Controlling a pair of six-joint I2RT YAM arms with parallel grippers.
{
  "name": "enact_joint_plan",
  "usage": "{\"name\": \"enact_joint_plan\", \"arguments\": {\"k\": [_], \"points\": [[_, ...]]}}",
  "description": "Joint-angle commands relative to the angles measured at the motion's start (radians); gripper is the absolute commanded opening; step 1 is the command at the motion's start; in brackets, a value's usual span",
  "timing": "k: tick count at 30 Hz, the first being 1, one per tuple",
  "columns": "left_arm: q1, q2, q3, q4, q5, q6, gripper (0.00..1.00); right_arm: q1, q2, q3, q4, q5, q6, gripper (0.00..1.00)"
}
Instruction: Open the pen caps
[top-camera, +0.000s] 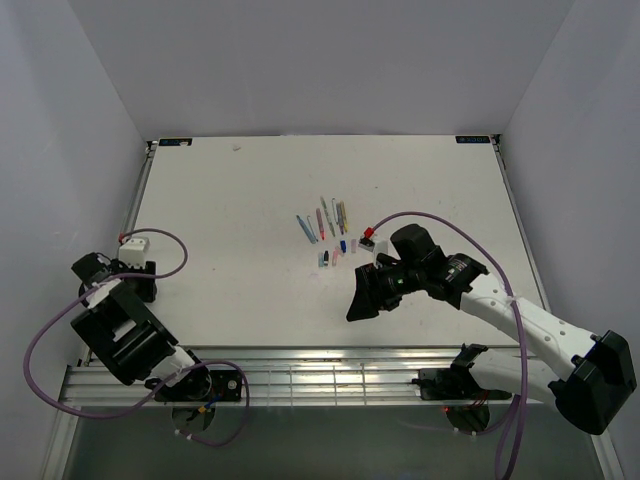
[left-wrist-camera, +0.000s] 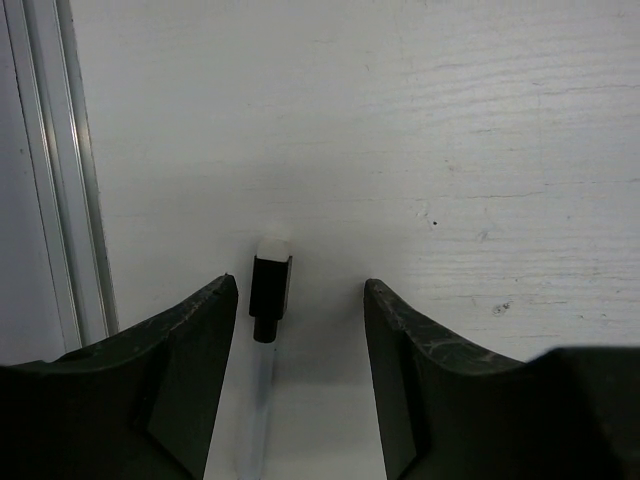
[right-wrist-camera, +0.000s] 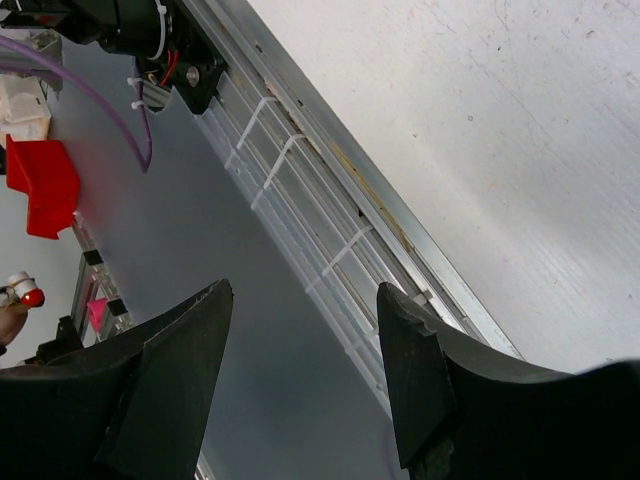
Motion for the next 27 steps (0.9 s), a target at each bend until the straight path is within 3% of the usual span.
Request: {"name": "enact_joint_plan", "arguments": {"k": [1,11,17,21,26,27], "points": [[0.025,-0.023,-0.026,0.039,0.062,0.017,0.64,-0.010,-0.019,-0.013,0.005,-0.017,-0.016,0.66],[0.053,0.072,0.041,-0.024,0.113,0.028,0.68,-0.013,-0.044,-0.004,-0.037,0.005,-0.036,0.66],[0.053,0.049,-0.030,-0.012,0.052,0.043,0.73,-0.025,-0.042,0.007,-0.037,0.012,-0.041,0.66],[0.055,0.030,-0.045,-0.038,0.082,0.058,0.72,-0.028,-0.050,0.008,-0.040,0.020,-0.048,0.66],[0.055,0.041,-0.028,-0.085,0.128,0.064,0.60,-0.031,-0.070,0.002,-0.052,0.034,-0.051,0.66],[0.055,0.041,-0.029,-0.081,0.127,0.061,0.53,-0.033,-0.071,0.001,-0.052,0.034,-0.051,0.66]]}}
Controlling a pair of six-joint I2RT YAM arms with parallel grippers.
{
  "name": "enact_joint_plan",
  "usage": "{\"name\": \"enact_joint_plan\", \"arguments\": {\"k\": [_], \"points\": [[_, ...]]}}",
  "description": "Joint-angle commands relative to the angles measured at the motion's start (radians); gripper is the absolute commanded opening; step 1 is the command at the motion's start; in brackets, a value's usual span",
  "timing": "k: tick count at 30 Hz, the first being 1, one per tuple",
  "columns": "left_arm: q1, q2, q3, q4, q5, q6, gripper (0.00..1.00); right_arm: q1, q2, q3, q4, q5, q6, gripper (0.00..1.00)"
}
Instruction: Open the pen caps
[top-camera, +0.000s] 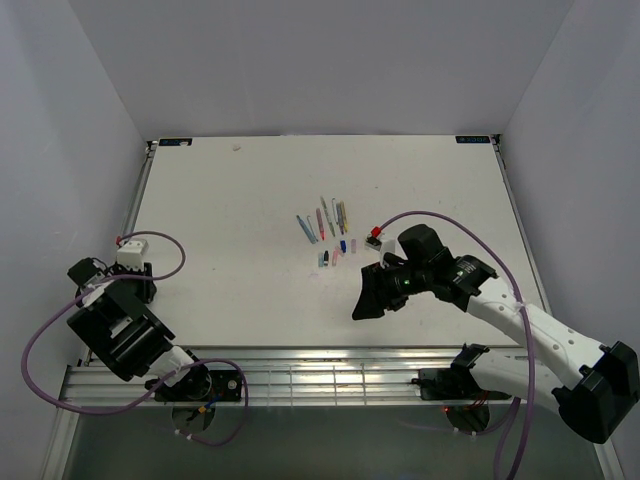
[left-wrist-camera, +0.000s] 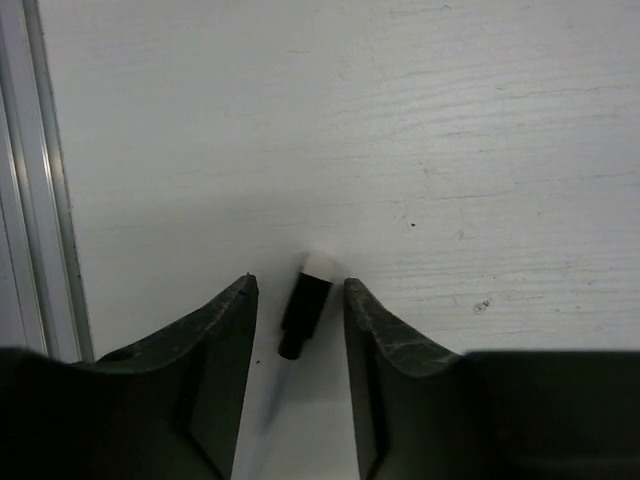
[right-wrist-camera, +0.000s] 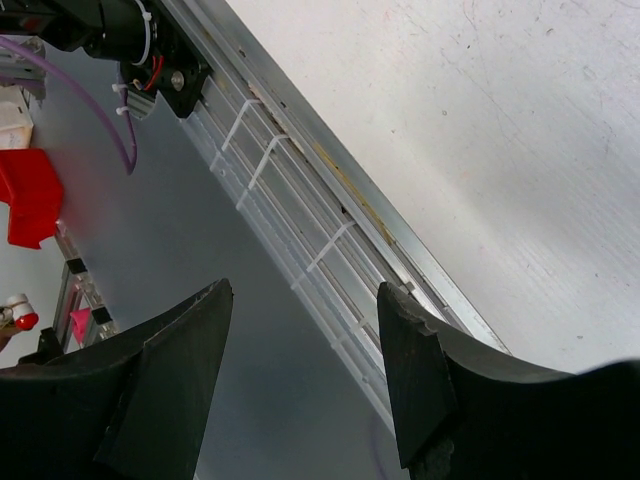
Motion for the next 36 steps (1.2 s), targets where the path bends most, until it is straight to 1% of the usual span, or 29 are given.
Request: {"name": "enact_joint_plan", "arguments": {"k": [1,2,3,5,7,11,13,16,17,18,19,21,22,23,25,26,28,30,31,32,33,36], "points": [[0.003,0.006,-0.031,-0.097,0.015,0.030,0.47,-0.007,-0.029,0.004,-0.010,0.009,-0.022,0.66],[0.001,-0.011,-0.042,-0.088,0.012,0.021,0.35,-0.007,-0.029,0.005,-0.010,0.010,-0.022,0.66],[0.003,-0.021,-0.051,-0.080,0.002,0.016,0.19,-0.009,-0.031,0.007,-0.010,0.010,-0.023,0.66],[0.003,-0.048,-0.088,-0.063,-0.015,0.012,0.16,-0.009,-0.031,0.008,-0.010,0.015,-0.024,0.66],[0.003,-0.054,-0.108,-0.048,-0.017,0.006,0.09,-0.009,-0.032,0.005,-0.010,0.016,-0.027,0.66],[0.000,-0.042,-0.082,-0.046,0.002,-0.007,0.06,-0.009,-0.031,0.002,-0.009,0.016,-0.030,0.66],[-0.008,-0.022,-0.057,-0.063,0.018,-0.016,0.01,-0.009,-0.029,0.002,-0.009,0.019,-0.031,0.66],[-0.063,0.014,-0.010,-0.072,0.026,-0.052,0.00,-0.009,-0.031,-0.004,-0.007,0.031,-0.034,0.66],[-0.107,0.022,0.001,-0.071,0.025,-0.068,0.00,-0.007,-0.031,-0.006,-0.006,0.035,-0.034,0.66],[-0.127,0.031,0.025,-0.066,0.017,-0.085,0.00,-0.009,-0.032,-0.006,-0.004,0.039,-0.034,0.66],[-0.158,0.048,0.041,-0.066,0.014,-0.124,0.00,-0.009,-0.034,-0.007,-0.002,0.044,-0.036,0.66],[-0.171,0.055,0.072,-0.059,0.041,-0.198,0.00,-0.009,-0.029,-0.007,0.002,0.054,-0.037,0.66],[-0.181,0.047,0.069,-0.027,0.075,-0.242,0.00,-0.009,-0.028,-0.007,0.004,0.056,-0.036,0.66],[-0.219,0.010,0.063,-0.010,0.084,-0.308,0.00,-0.011,-0.025,-0.006,0.004,0.059,-0.036,0.66],[-0.278,-0.034,0.044,0.027,0.077,-0.359,0.00,-0.012,-0.022,0.007,0.002,0.067,-0.034,0.66],[-0.345,-0.081,0.038,0.047,0.007,-0.423,0.00,-0.012,-0.016,0.013,-0.001,0.068,-0.031,0.66],[-0.387,-0.114,0.045,0.072,-0.026,-0.503,0.00,-0.015,-0.006,0.030,-0.005,0.067,-0.027,0.66],[-0.468,-0.125,0.081,0.053,-0.072,-0.566,0.00,-0.017,-0.002,0.037,-0.007,0.065,-0.022,0.66],[-0.533,-0.120,0.123,0.041,-0.113,-0.597,0.00,-0.021,0.000,0.043,-0.010,0.067,-0.019,0.66],[-0.558,-0.113,0.148,0.037,-0.167,-0.638,0.00,-0.024,-0.002,0.045,-0.019,0.068,-0.014,0.66],[-0.580,-0.085,0.177,0.029,-0.181,-0.748,0.00,-0.027,-0.003,0.047,-0.021,0.074,-0.010,0.66],[-0.669,-0.048,0.289,-0.008,-0.186,-0.939,0.00,-0.047,-0.008,0.047,-0.024,0.061,0.009,0.66]]}}
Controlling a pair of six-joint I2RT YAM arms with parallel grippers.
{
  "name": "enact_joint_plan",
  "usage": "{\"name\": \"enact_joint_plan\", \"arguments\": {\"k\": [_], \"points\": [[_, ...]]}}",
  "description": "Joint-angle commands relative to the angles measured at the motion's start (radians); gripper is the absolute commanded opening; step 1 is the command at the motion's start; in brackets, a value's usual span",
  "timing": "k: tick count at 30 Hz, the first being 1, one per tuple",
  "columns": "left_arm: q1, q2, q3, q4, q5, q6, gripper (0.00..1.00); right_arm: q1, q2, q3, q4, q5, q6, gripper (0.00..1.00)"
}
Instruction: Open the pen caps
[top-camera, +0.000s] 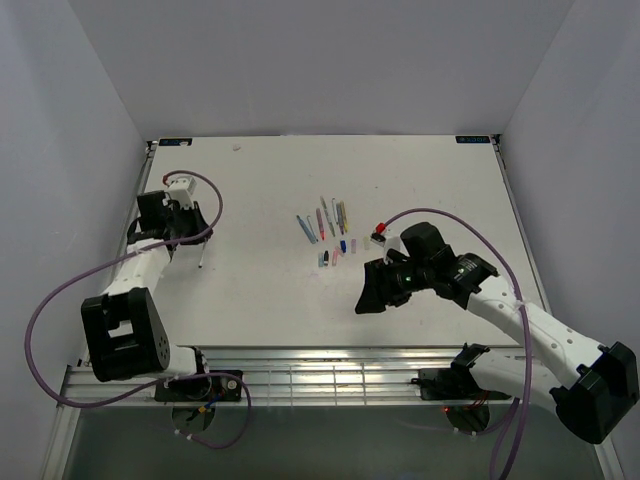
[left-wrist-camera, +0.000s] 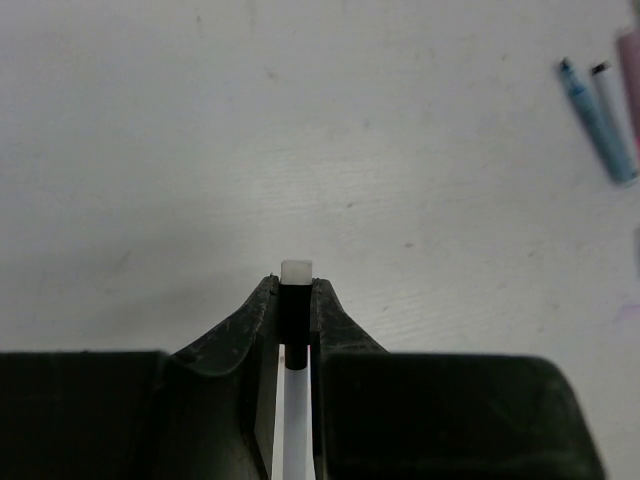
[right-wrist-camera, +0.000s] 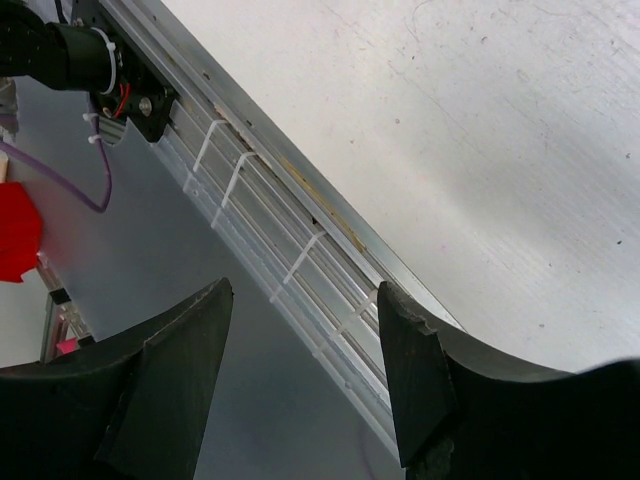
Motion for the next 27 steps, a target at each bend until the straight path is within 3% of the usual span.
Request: {"name": "enact_joint_plan", "arguments": {"k": [1,5,9,14,19,23,27], "points": [[-0.090,0.027,0.129,-0.022,-0.052,-0.343,0.00,-0.025,-0.004,0.047,-0.012,-0.011,0.023,0.66],[-0.281,0.041,0.234,-0.038,-0.033,-0.472,0.00,-0.044,0.070,0.113,-0.027,-0.025,0.029,0.66],[-0.396,0.053,0.319,-0.102,-0.003,-0.636,0.00,-0.082,0.178,0.258,-0.026,-0.078,0.044,0.66],[-0.554,0.038,0.309,-0.110,0.131,-0.872,0.00,-0.142,0.314,0.387,-0.016,-0.169,0.087,0.66],[-0.748,-0.009,0.281,-0.104,0.058,-0.934,0.00,-0.174,0.423,0.481,-0.004,-0.258,0.132,0.66],[-0.777,-0.068,0.258,-0.086,-0.061,-1.028,0.00,-0.174,0.433,0.420,0.204,-0.328,0.262,0.66],[-0.777,-0.077,0.298,-0.090,-0.189,-1.006,0.00,-0.173,0.440,0.381,0.330,-0.352,0.391,0.65]]}}
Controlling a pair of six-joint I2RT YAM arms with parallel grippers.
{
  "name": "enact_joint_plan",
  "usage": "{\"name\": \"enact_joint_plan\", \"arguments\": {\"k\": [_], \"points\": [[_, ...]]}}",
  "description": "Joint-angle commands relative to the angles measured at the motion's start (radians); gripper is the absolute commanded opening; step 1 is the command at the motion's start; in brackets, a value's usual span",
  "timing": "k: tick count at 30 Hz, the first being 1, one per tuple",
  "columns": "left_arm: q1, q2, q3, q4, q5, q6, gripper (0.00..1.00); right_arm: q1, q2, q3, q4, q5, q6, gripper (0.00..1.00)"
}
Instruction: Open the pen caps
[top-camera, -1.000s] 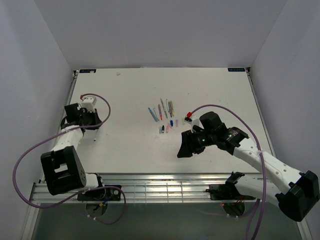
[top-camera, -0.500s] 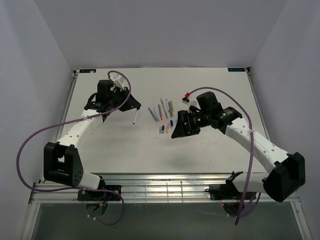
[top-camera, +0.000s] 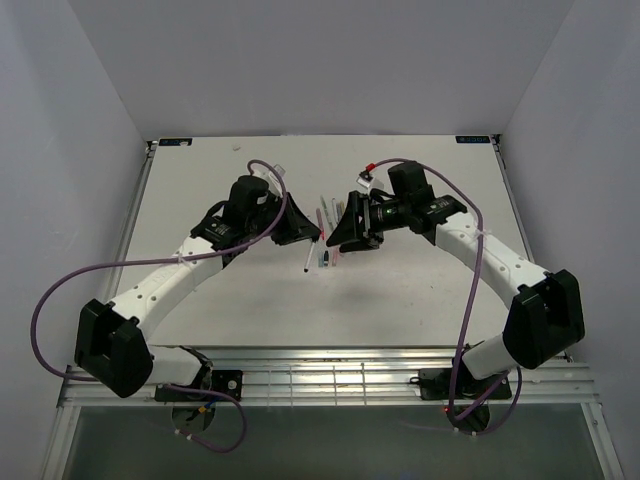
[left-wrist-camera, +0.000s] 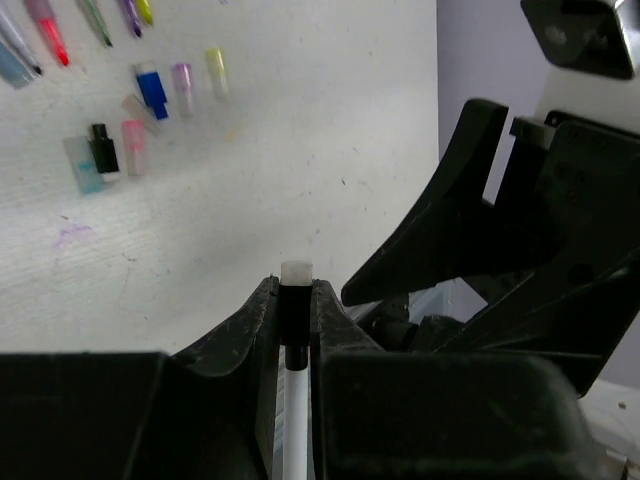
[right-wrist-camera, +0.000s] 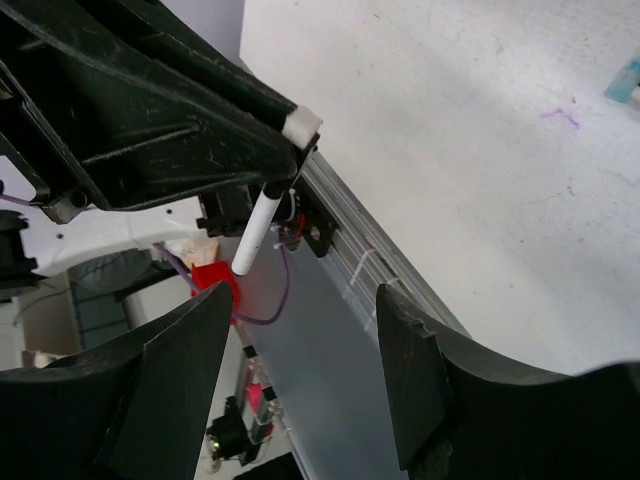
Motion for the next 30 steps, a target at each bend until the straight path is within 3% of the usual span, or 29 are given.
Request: {"name": "enact_joint_plan", "arguments": {"k": [1,12,30], "points": [[0.008,-0.024,0.049,-0.005,-0.145,-0.008,0.00,0.001,0.008,-0.003,0.162,-0.067,0.122,0.65],[0.008,0.097,0.195,-0.141,-0.225,-0.023,0.00,0.011,0.050,-0.024,0.277,-0.059,0.217,0.62],[0.007,0.048,0.166,-0.178,-0.251,-0.121,0.00,0.119,0.143,0.022,0.358,-0.015,0.297,0.48]]}}
